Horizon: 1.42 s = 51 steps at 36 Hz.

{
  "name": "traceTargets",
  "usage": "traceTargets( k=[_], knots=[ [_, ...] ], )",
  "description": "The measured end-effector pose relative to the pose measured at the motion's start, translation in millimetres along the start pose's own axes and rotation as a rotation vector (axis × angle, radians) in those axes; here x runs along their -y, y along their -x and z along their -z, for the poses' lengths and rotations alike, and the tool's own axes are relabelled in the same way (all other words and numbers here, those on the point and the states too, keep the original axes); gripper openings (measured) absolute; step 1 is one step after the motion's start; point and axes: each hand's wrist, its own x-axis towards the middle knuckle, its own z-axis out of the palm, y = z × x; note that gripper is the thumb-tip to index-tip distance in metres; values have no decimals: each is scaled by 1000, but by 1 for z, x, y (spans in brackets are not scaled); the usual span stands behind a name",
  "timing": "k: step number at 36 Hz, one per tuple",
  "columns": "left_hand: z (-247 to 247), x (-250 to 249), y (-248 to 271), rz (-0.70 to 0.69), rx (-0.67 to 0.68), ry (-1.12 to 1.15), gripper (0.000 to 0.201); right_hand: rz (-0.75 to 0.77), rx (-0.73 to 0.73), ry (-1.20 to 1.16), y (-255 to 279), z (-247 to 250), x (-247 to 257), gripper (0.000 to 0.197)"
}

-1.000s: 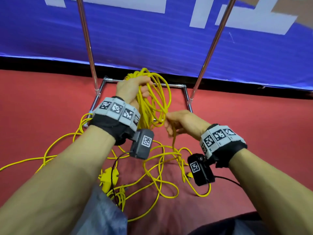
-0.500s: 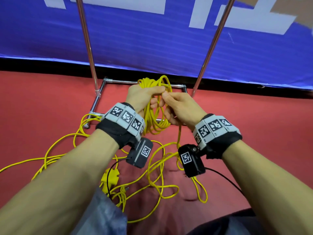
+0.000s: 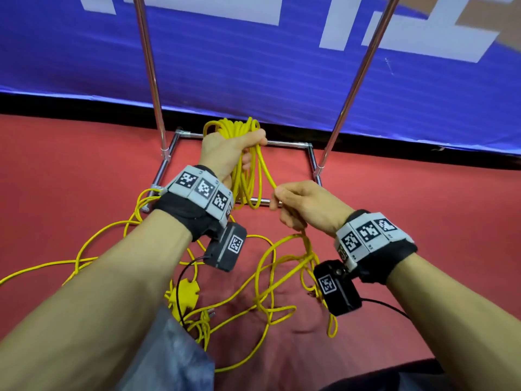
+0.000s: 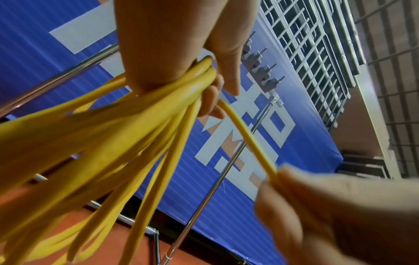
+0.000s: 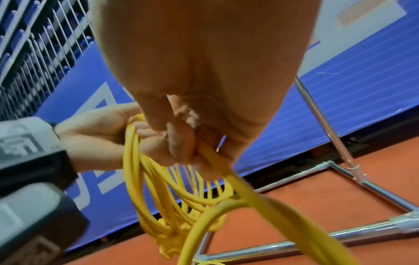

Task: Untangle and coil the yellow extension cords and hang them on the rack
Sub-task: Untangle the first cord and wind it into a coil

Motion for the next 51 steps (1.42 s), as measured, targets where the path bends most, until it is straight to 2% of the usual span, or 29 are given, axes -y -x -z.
traceTargets(
  k=[6, 9, 12, 17, 20, 23, 25, 34, 40, 43, 45, 49, 51],
  knots=[
    [-10, 5, 10, 30, 52, -81, 19, 85, -84, -102, -14, -9, 13, 35],
    [-18, 8, 13, 68, 21, -79, 29, 106, -93, -106, -17, -10, 11, 35],
    [-22, 12, 12, 129, -11, 1, 31, 114, -111, -115, -15, -7, 7, 35],
    [-30, 11, 14, 137, -12, 81, 28, -5, -67, -200, -12, -1, -10, 45],
    [-30, 2, 15, 136, 25, 210, 28, -60, -11, -202, -7, 2, -26, 35],
    [-21, -12, 15, 133, 82, 393, 25, -108, 4, -92, 0, 10, -40, 27],
    [-14, -19, 15, 116, 93, 421, 25, -121, 9, -16, 3, 15, -47, 26],
    [-1, -28, 23, -68, 81, 227, 27, -108, -83, 320, 1, 32, -52, 34],
    [1, -14, 29, -177, 32, -216, 31, -28, -318, 387, -2, 37, -33, 31],
    [0, -7, 29, -173, 37, -384, 29, 17, -452, 354, -7, 37, -22, 30],
    [-2, -3, 29, -156, 57, -469, 37, 13, -507, 307, -12, 35, -15, 30],
    [-14, 5, 35, -52, 119, -455, 31, -24, -552, 123, -18, 25, 3, 31],
    [-20, 9, 37, -5, 125, -409, 24, -46, -519, -33, -20, 21, 14, 25]
  ],
)
